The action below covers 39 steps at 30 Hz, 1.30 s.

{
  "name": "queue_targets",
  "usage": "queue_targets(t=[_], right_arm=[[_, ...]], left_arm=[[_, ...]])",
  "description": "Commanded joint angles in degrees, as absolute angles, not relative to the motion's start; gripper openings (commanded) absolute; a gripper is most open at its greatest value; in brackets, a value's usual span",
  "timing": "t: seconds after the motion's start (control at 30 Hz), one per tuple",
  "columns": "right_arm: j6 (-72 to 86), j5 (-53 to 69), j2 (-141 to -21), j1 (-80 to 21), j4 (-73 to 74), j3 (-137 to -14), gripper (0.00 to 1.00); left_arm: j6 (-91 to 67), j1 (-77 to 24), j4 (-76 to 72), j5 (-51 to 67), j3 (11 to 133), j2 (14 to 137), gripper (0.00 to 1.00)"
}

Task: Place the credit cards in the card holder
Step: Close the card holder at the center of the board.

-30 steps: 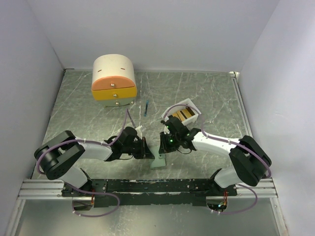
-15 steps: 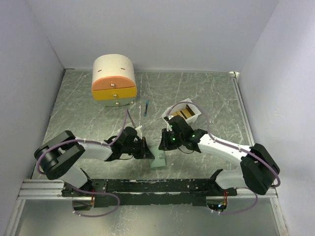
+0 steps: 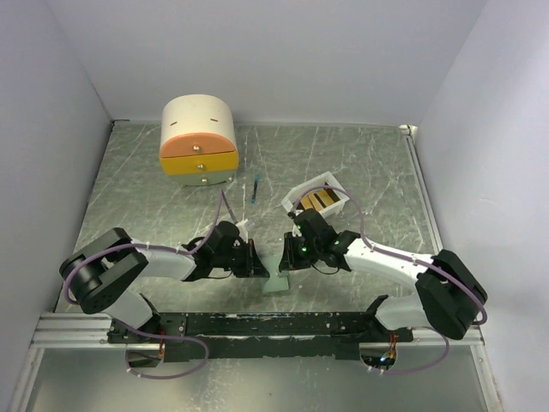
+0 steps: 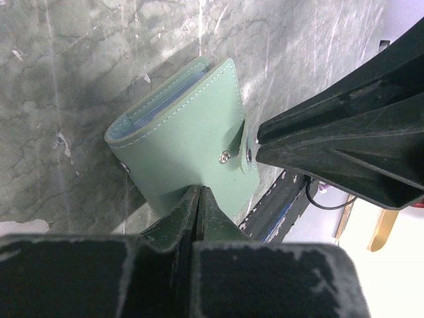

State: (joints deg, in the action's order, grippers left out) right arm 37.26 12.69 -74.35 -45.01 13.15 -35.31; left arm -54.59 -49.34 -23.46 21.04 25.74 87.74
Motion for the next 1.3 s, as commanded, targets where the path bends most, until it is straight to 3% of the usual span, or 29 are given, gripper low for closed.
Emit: queue_targets(t=[0.0,1.27], right_arm=[[38.5,13.6,-75.7,-45.7,10.4,-34.4,0.16],[40.4,8.7,-79.5,-51.7,10.9,-35.1,0.12]], left_arm=[[-52.9,-50.1,-19.6,18.5,26.1,88.5,0.07],[-52.4,-50.1,-18.3,18.2,26.8,88.2,0.07]])
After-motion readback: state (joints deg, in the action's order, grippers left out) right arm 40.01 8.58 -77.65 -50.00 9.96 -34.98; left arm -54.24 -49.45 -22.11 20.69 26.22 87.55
